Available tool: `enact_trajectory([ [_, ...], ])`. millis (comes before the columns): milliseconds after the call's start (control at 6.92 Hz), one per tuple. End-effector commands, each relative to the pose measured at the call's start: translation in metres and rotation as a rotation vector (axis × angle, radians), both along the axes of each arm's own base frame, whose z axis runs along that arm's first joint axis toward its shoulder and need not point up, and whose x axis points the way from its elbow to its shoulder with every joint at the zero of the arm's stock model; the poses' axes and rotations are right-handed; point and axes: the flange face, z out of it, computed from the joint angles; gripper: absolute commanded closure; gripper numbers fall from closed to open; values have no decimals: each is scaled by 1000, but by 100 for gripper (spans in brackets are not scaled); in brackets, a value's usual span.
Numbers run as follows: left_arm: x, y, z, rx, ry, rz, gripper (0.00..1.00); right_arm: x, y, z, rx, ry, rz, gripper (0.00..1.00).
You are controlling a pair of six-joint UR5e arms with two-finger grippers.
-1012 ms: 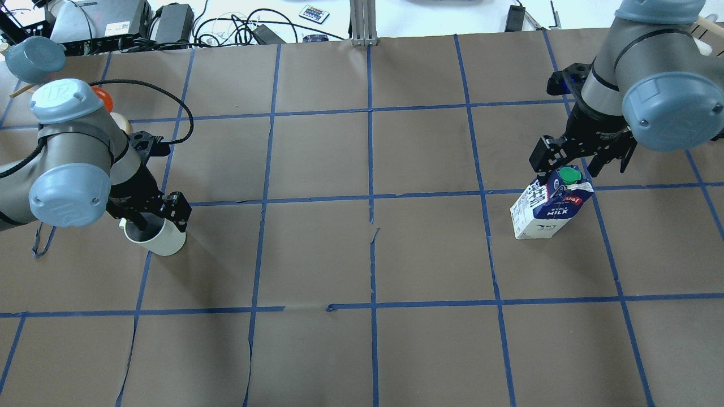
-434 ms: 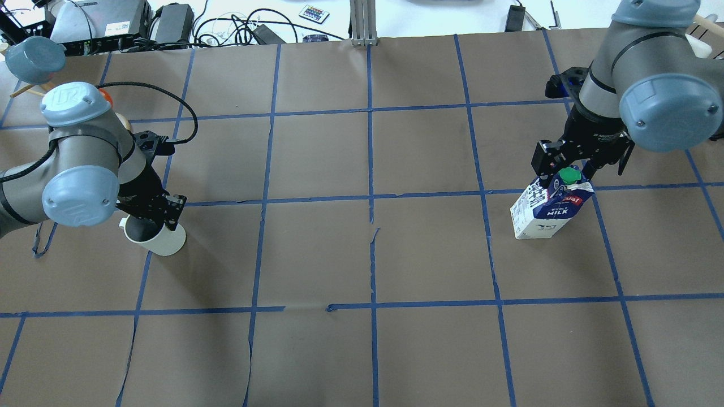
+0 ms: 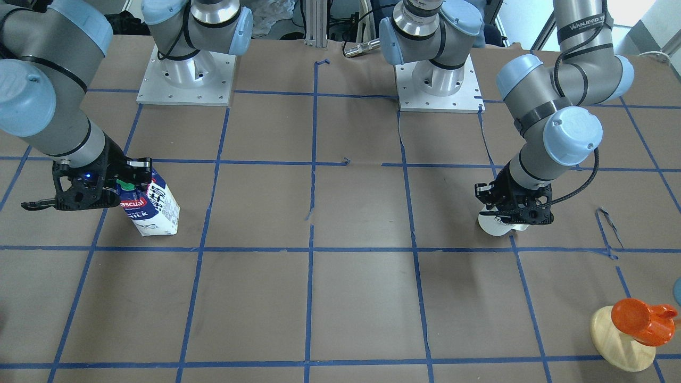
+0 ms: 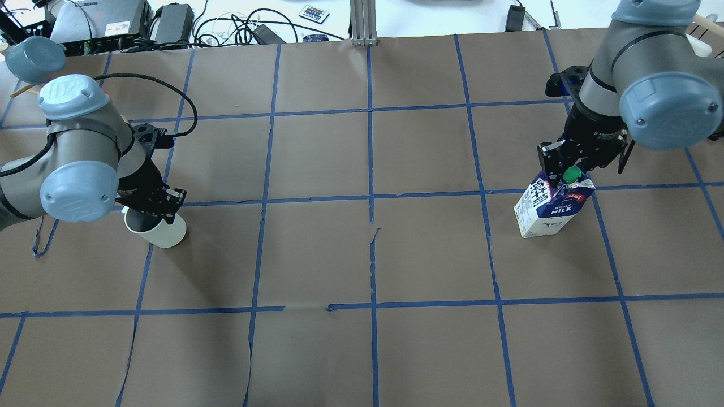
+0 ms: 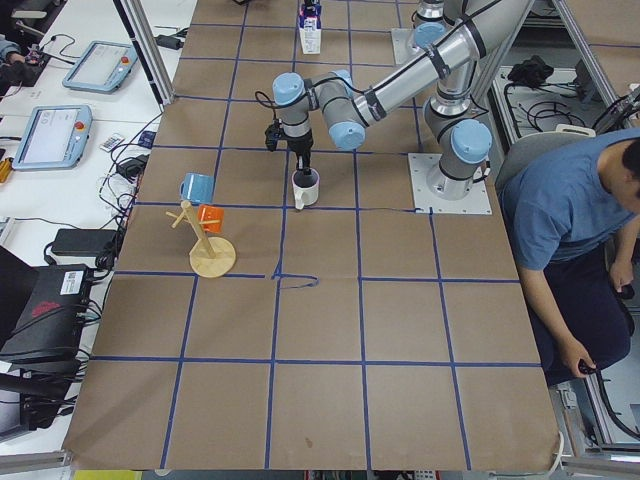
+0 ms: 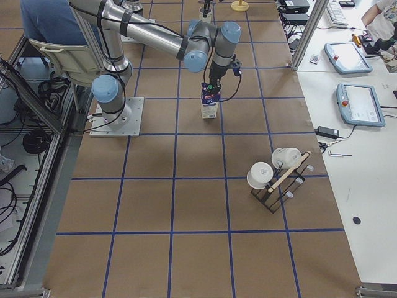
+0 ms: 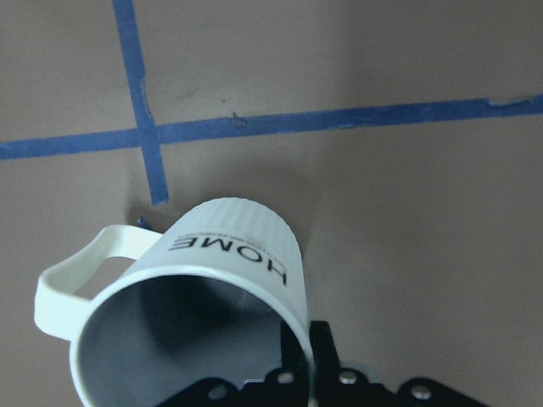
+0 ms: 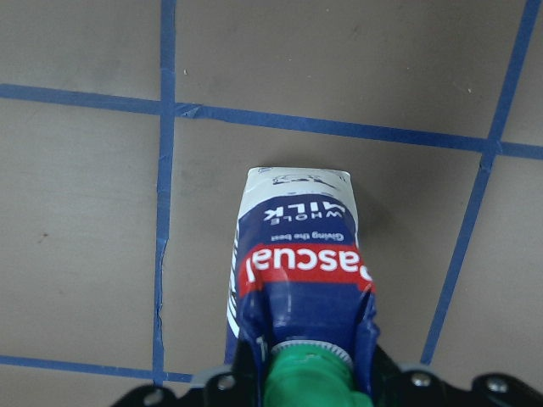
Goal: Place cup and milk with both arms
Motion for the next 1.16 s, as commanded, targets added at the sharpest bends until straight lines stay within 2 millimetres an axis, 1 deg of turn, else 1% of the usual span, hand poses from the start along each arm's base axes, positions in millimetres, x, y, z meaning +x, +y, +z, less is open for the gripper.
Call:
enact_trajectory([
  [0, -78, -17, 37, -31, -29, 40, 100, 0, -4, 8, -17, 3, 1, 85],
  [145, -123, -24, 53, -45, -24, 69, 100, -1, -10, 21, -43, 8, 1, 85],
  [289, -168, -21, 63, -61, -20, 96, 100, -1, -18, 42, -71, 14, 4, 85],
  [434, -217, -8, 68, -81, -9, 146, 100, 0, -22, 56, -84, 12, 5, 84],
  [578, -259, 7, 65, -76, 0, 172, 100, 8, -25, 58, -93, -4, -34, 84],
  [723, -292, 23, 61, -73, 12, 187, 100, 20, -27, 59, -99, -23, -38, 84],
  [867, -322, 36, 53, -51, 33, 289, 100, 36, -27, 59, -101, -19, -52, 84],
  [1012, -352, 49, 40, -49, 33, 325, 100, 53, -26, 61, -107, -15, -66, 84],
])
